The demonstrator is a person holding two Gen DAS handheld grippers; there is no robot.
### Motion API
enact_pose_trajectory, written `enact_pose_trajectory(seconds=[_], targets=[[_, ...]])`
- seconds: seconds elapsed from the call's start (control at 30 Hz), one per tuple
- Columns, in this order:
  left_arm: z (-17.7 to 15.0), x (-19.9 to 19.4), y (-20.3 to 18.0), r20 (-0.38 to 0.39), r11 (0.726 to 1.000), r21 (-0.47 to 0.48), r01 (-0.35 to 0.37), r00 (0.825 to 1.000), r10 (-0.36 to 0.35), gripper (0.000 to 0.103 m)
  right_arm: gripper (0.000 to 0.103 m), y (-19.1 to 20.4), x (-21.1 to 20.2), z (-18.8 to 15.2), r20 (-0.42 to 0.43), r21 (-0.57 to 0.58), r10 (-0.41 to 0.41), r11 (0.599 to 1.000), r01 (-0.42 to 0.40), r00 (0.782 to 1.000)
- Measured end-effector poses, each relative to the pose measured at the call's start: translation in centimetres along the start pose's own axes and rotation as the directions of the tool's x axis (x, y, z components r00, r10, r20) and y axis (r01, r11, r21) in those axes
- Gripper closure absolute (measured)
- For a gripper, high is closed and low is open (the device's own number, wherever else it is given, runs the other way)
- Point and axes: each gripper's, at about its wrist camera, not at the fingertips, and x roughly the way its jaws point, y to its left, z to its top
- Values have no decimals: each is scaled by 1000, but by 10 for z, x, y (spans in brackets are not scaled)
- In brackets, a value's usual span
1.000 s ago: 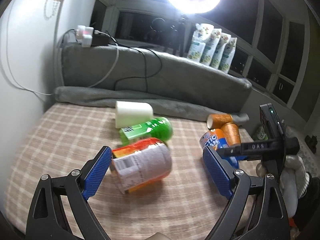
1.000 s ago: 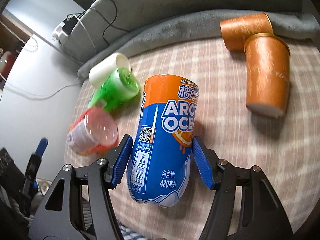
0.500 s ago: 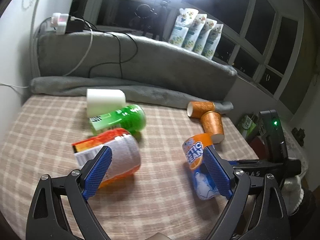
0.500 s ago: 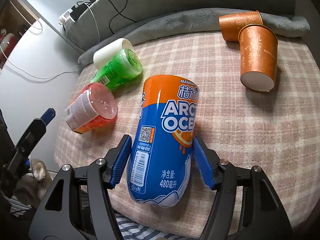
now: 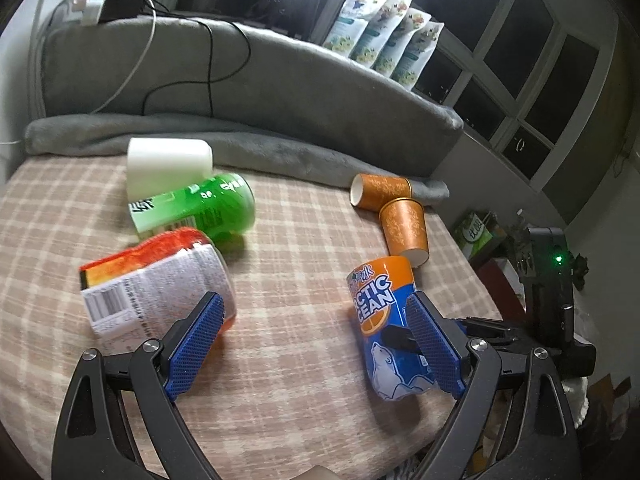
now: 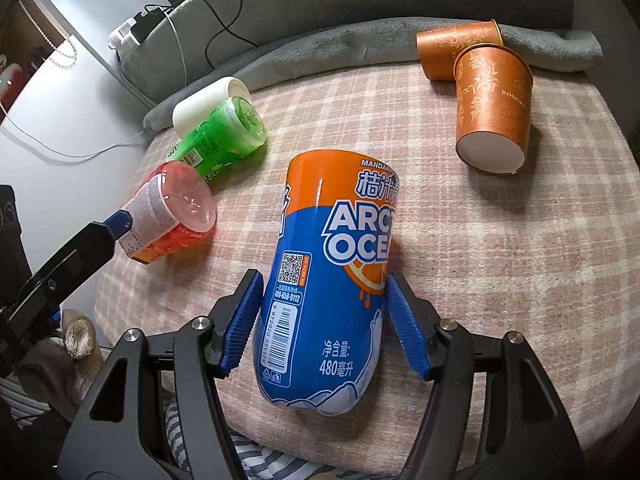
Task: Flip cup upright
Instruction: 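Lift the bottle with the right tool and carry it toward the left tool, then close the left tool on the bottle while the right tool opens and releases it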
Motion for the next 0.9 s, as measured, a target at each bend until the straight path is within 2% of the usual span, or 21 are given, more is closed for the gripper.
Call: enact_pose_trajectory(seconds=[0.17,0.23,0.43,0.67,0.9], targets=[[1,9,-2,-28,1000,0,18,999,-18,11,35,2,0,-1,11,-7,-4,1000,4,1000],[2,12,-3,-39,1000,-5,29,999,-29,11,29,3,-4,-2,26,-14,-4,1000,5,1000],[9,22,-7,-99,994,-39,98,990,-101,11,26,5,-22,-9,84,-36,-28,999,31,996],[19,53,-12,-214,973,-131,192,953,-217,15,26,-15,-55,-29,182,41,-62,998,56,981],[26,86,-19,-305,961,-172,215,916,-259,17,26,-47,-79,-45,230,164,-80,985,43,970]])
